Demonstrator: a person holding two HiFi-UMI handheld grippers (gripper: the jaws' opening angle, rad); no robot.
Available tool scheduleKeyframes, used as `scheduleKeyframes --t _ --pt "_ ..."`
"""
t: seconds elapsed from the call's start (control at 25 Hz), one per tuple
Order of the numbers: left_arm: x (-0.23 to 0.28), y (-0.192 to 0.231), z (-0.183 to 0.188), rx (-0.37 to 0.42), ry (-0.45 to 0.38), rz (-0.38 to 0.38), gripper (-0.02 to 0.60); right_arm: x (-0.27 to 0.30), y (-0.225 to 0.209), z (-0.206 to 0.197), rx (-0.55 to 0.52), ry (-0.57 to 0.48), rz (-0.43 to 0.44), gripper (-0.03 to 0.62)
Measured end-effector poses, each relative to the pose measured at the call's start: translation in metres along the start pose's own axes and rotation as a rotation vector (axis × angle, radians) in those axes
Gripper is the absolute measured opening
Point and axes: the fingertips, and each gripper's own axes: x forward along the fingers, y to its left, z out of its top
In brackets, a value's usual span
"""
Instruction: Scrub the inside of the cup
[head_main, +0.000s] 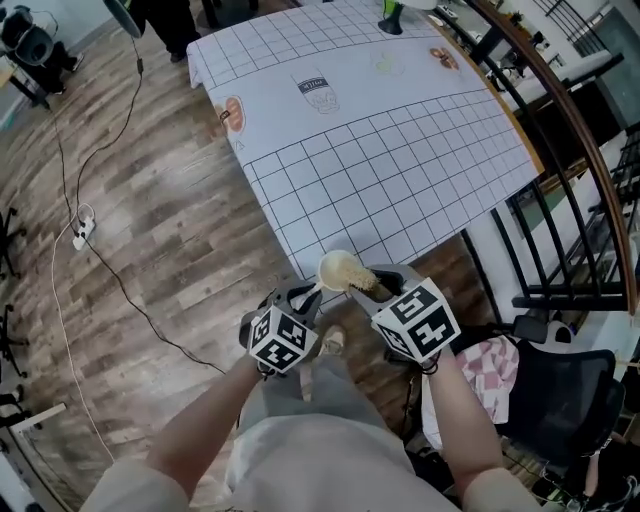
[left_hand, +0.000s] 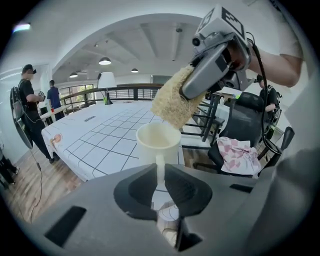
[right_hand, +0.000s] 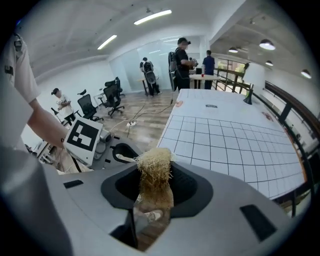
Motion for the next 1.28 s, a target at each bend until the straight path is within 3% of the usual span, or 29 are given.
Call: scheduleKeyframes --t 0.4,0.68,0.84,1.12,1.28 --pt "0.002 -0.001 0.004 0.0 -0.056 0.025 0.055 0.048 0.0 -0.005 -0.239 0.238 0.047 0.138" --pt "0.001 -0.001 0.005 0.004 -0.081 0.02 0.055 0.082 -0.001 -0.012 -0.335 0.329 0.074 0.144" --pt "0.001 -0.001 0.006 0.003 -0.096 0.028 0.054 0.09 -0.002 -0.014 -0.38 0.336 0.065 0.147" --pt "0.0 0.0 0.005 -0.007 -0.104 0.021 0.054 0.078 -0.005 -0.013 -0.348 0.297 0.044 0.172" --pt "-0.001 -0.001 0.005 -0.01 -0.107 0.015 0.054 0.089 -0.004 -0.018 -0.338 0.284 0.049 0.116"
